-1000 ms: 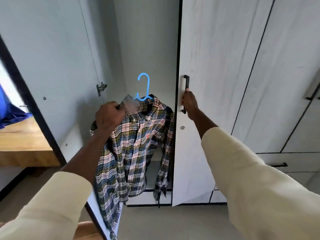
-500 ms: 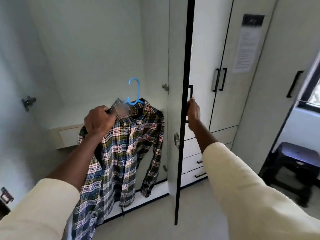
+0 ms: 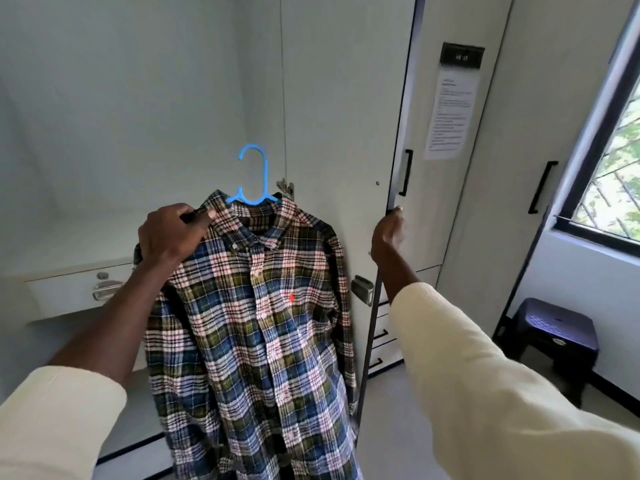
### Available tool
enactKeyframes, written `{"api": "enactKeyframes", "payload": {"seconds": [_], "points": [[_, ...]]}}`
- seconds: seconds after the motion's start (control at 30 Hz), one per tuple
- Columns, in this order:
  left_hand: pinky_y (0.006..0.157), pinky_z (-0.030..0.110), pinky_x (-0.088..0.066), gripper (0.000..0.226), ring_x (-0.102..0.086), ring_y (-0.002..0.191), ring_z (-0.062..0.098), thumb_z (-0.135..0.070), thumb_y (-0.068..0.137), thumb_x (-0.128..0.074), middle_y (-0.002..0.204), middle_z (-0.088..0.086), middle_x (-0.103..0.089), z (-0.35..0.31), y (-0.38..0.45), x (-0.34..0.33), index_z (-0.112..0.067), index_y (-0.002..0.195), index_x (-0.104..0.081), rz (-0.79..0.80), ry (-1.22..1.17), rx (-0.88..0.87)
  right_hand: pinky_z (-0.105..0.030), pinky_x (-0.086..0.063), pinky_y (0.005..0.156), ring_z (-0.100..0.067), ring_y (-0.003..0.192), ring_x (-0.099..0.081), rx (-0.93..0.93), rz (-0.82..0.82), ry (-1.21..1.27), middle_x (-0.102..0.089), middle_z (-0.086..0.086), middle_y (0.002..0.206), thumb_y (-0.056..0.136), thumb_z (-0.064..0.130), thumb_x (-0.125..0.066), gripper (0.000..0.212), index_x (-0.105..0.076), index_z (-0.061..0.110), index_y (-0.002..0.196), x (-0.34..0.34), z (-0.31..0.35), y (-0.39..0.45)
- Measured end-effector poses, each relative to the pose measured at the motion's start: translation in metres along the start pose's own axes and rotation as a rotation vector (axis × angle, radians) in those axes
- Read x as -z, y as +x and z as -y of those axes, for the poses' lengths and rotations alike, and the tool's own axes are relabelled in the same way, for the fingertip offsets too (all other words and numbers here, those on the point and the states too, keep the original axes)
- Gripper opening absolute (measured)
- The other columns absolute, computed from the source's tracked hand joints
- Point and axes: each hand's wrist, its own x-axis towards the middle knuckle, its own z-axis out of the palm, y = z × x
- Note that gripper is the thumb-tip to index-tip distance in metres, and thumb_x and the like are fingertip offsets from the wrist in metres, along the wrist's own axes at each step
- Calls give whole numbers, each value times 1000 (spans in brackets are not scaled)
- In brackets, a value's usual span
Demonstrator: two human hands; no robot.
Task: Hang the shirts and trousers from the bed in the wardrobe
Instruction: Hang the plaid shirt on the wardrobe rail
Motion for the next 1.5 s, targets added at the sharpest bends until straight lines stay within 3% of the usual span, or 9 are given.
{"api": "enactKeyframes", "payload": {"seconds": [0.13, 0.27, 0.43, 0.67, 1.0, 1.1, 1.2, 1.33, 1.5], "points": [[63, 29, -39, 38, -59, 68, 19, -55, 85, -65, 64, -7, -61, -4, 22, -15, -20, 73, -67, 47, -76, -24, -35, -27, 101, -32, 119, -43, 585, -344, -166, -50, -17, 129, 100, 22, -46, 32, -54, 1, 123, -22, -3, -29], [59, 28, -37, 33, -61, 70, 16, -55, 85, -67, 67, -7, -64, 4, 70, -21, -25, 72, -68, 95, -111, -49, -34, -35, 101, -27, 114, -48, 1244, 217, -370, -57, -13, 121, 97, 17, -45, 26, -58, 4, 115, -74, 0, -68], [66, 32, -49, 34, -67, 74, 16, -53, 81, -73, 75, -4, -71, 24, 158, -19, -20, 80, -76, 58, -210, -94, -41, -45, 91, -33, 113, -57, 1086, 644, -1116, -61, -12, 122, 103, 32, -37, 32, -53, 14, 123, -153, 35, -22], [59, 27, -41, 37, -57, 60, 10, -45, 85, -72, 64, 1, -66, 45, 347, 19, -10, 72, -72, -137, -324, -245, -33, -41, 68, -28, 85, -60, 1093, 664, -885, -64, -12, 93, 105, 36, -37, 30, -54, 12, 102, -269, 111, 16], [85, 36, -47, 49, -63, 101, 27, -55, 92, -57, 106, 12, -68, 18, 574, 7, -9, 105, -69, -340, -411, -300, -34, -44, 69, -30, 79, -62, 1537, 134, -806, -69, -13, 90, 102, 33, -44, 33, -67, 9, 95, -455, 263, 9], [111, 47, -36, 88, -40, 135, 35, -65, 83, -63, 147, 21, -41, 26, 627, -22, -7, 145, -39, -298, -494, -14, -37, -45, 72, -36, 84, -63, 1592, -24, -823, -69, -18, 96, 100, 31, -46, 31, -66, 8, 98, -497, 298, 17], [106, 49, -44, 115, -52, 125, 37, -76, 58, -75, 140, 20, -51, 42, 670, -50, -6, 142, -43, -27, -581, 265, -37, -46, 75, -40, 91, -63, 1592, -156, -802, -67, -21, 102, 97, 25, -50, 26, -65, 3, 99, -522, 331, 27], [85, 49, -58, 62, -70, 95, 36, -42, 74, -80, 110, 22, -71, 38, 710, -83, -1, 119, -67, 456, -1009, 52, -40, -47, 79, -43, 99, -62, 1561, -318, -771, -65, -24, 110, 94, 18, -51, 24, -64, 0, 103, -553, 364, 59], [68, 39, -58, 42, -71, 83, 35, -6, 71, -73, 101, 26, -71, -31, 769, -103, 8, 110, -64, 274, -1010, -151, -41, -48, 86, -41, 108, -60, 1572, -445, -763, -64, -22, 117, 95, 13, -49, 24, -64, 1, 110, -605, 399, 86]]}}
